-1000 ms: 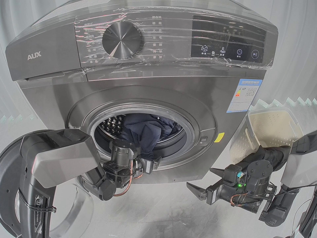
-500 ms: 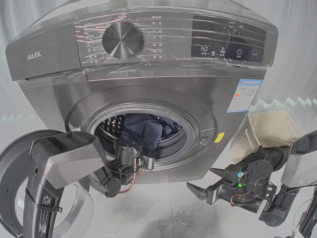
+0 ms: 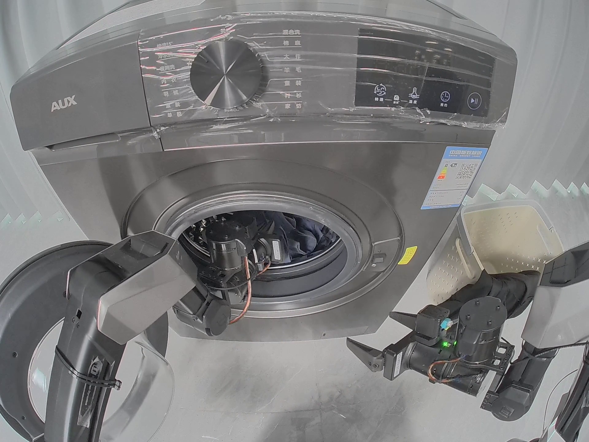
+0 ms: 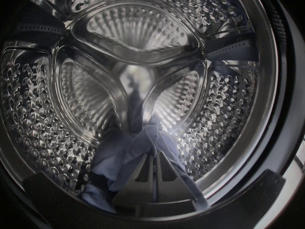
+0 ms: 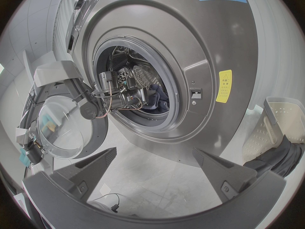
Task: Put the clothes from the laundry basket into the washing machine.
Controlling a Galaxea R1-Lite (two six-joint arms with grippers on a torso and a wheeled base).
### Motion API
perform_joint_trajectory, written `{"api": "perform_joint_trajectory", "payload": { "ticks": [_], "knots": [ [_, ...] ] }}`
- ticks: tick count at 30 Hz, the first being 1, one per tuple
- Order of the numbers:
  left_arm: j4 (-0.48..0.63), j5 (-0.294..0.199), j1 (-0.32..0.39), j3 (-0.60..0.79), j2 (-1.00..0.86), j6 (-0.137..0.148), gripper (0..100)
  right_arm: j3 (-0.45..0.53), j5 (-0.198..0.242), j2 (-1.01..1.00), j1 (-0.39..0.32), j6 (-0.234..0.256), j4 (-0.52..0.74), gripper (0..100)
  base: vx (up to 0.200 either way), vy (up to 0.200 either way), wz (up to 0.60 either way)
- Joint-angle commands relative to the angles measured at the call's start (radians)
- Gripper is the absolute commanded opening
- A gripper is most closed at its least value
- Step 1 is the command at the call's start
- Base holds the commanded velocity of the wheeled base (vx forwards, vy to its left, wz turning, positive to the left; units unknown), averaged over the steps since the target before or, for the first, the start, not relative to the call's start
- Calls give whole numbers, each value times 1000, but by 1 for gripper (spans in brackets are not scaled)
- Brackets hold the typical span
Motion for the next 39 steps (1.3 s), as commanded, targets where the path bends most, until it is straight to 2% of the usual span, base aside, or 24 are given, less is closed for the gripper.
{"api": "perform_joint_trajectory", "payload": {
  "ticks": [1,4,19,20,24,26,39],
  "knots": [
    [-20,8,29,-102,76,-9,0,0,0,0,1,1,-1,100,0,0,0],
    [-23,33,39,-207,112,-9,0,0,0,1,1,1,-1,100,0,0,0],
    [-12,36,38,-273,141,-24,0,0,0,1,1,1,-1,100,0,0,0],
    [-12,34,38,-271,141,-24,100,0,0,1,2,1,-1,100,0,0,0],
    [-12,34,35,-274,141,-27,100,0,0,1,2,1,-1,100,0,0,0],
    [-11,36,26,-259,130,-46,100,0,1,1,1,1,-1,100,0,0,0],
    [-14,36,-48,-87,-5,-44,100,0,1,-3,1,1,-1,100,0,0,0]
  ]
}}
